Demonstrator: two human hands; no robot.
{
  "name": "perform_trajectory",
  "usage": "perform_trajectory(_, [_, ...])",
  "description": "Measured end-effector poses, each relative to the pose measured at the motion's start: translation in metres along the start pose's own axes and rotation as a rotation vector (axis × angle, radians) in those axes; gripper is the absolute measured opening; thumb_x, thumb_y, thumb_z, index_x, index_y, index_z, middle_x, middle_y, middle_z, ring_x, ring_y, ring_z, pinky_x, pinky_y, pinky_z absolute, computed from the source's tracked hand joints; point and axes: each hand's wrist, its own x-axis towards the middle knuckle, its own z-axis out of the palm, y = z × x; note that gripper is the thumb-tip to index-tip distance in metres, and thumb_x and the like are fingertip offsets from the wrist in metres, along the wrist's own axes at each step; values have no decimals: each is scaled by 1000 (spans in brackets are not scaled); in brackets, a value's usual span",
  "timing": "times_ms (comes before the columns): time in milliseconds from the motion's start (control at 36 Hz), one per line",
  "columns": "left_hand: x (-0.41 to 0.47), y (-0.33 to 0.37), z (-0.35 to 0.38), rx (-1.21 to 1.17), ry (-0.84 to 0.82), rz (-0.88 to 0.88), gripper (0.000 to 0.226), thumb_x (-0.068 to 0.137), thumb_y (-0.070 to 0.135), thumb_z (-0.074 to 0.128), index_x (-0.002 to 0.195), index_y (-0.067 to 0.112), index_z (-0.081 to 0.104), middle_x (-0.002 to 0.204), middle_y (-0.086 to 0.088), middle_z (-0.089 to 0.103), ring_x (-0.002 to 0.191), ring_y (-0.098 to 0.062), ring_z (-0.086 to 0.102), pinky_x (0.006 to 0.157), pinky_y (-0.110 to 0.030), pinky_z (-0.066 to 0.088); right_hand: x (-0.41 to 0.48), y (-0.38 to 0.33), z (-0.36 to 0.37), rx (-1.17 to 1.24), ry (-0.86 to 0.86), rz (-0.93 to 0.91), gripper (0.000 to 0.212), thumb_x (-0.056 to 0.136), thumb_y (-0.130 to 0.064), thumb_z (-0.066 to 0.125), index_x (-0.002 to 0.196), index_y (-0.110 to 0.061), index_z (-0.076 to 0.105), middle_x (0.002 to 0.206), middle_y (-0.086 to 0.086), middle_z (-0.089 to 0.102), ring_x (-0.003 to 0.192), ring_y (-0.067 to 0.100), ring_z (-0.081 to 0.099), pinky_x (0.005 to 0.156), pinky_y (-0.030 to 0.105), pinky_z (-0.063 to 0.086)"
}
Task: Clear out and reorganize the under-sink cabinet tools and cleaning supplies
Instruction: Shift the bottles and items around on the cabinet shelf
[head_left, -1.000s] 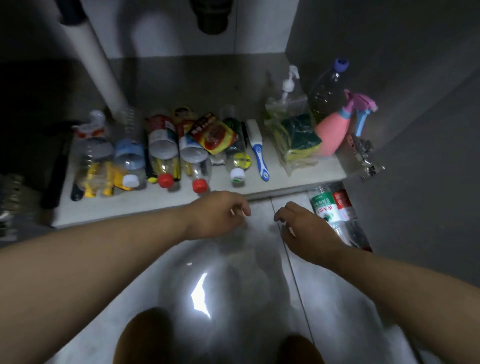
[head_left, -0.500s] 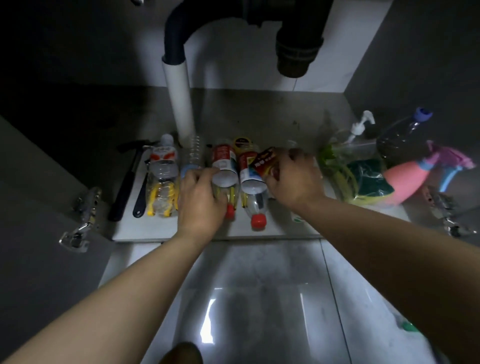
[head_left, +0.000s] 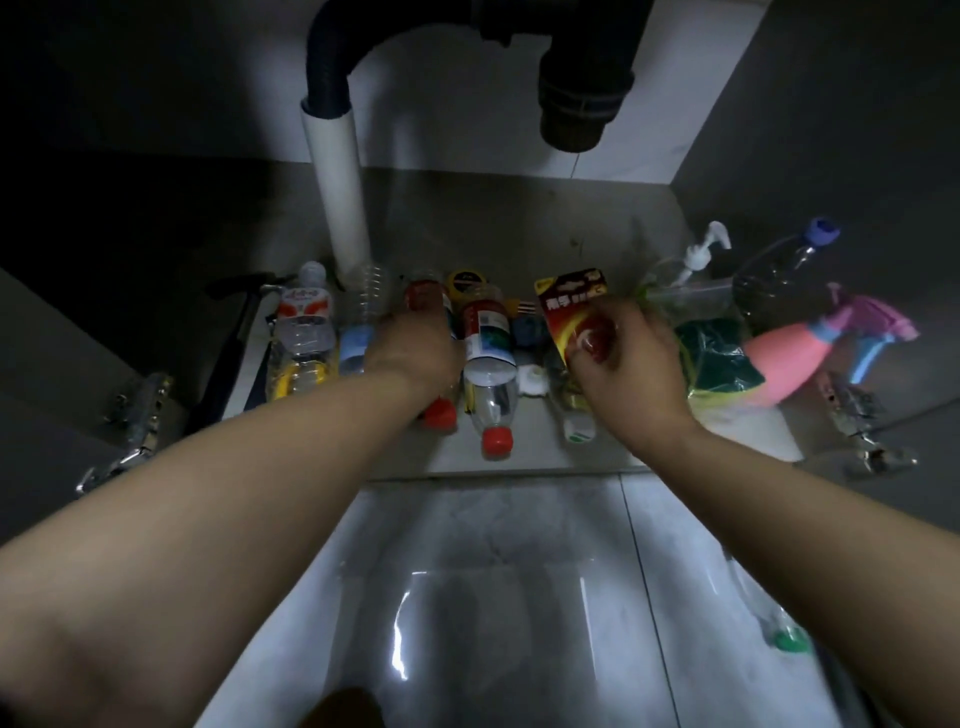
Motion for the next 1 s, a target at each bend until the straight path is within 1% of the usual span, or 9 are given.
perform_trajectory(139, [5,5,-6,-54,-6,2,59,82,39,71,130,13,47,124,-14,65,112,-37,64,93,-42,54,-28,34,-20,113,21,48,50,89,-27,70,135,-25,51,133,6,49,123,24,47,104,39,43])
perform_trajectory(306, [-25,17,-26,-26,176,20,42,83,38,71,112,8,67,106,-16,71,95,-33,69,73,-32,53,-61,68,-50,106,-22,73,49,92,-29,67,136,-26,47,131,3,47,120,20,47,99,37,45])
perform_trajectory(444, [-87,64,-39,-244,181,249,54,72,39,77,119,20,58,109,-6,68,94,-28,67,74,-31,51,-103,102,-81,40,-102,116,48,90,-35,66,133,-30,46,130,1,47,116,21,52,97,38,47])
perform_trajectory(556, [-150,109,-14,-459,-119,390,67,70,34,85,128,33,51,107,13,66,97,-5,67,82,-25,55,-145,135,-94,-84,-173,201,43,90,-42,62,128,-27,46,125,3,48,113,26,53,93,43,49])
perform_trajectory(611, [-177,123,11,-579,-299,315,56,73,29,89,113,38,51,95,20,64,81,11,65,65,-7,50,-164,151,-97,-164,-233,252,40,93,-44,56,126,-24,45,124,5,48,113,29,53,93,47,50])
perform_trajectory(667, [-201,131,44,-685,-432,185,45,74,28,89,100,36,54,91,17,66,71,16,64,56,-4,47,-177,165,-98,-230,-283,303,35,98,-41,48,125,-20,44,124,9,48,112,32,54,92,47,50])
perform_trajectory(750, [-223,132,87,-624,-566,97,42,74,34,88,106,30,61,92,15,68,74,10,66,63,-10,52,-188,184,-97,-269,-336,390,34,103,-32,40,131,-13,42,132,16,47,116,34,50,97,47,48])
perform_trajectory(861, [-221,131,123,-472,-695,23,61,74,41,87,124,20,59,114,-2,69,100,-17,69,91,-38,60,-191,200,-91,-311,-405,459,45,103,-26,45,144,-10,33,146,18,37,129,35,44,105,49,45])
perform_trajectory(1000, [-200,148,163,-470,-651,2,64,77,33,86,128,13,54,119,-8,65,104,-22,67,92,-40,59,-187,213,-78,-279,-386,479,49,102,-24,49,147,-17,31,148,18,32,131,38,44,104,50,47])
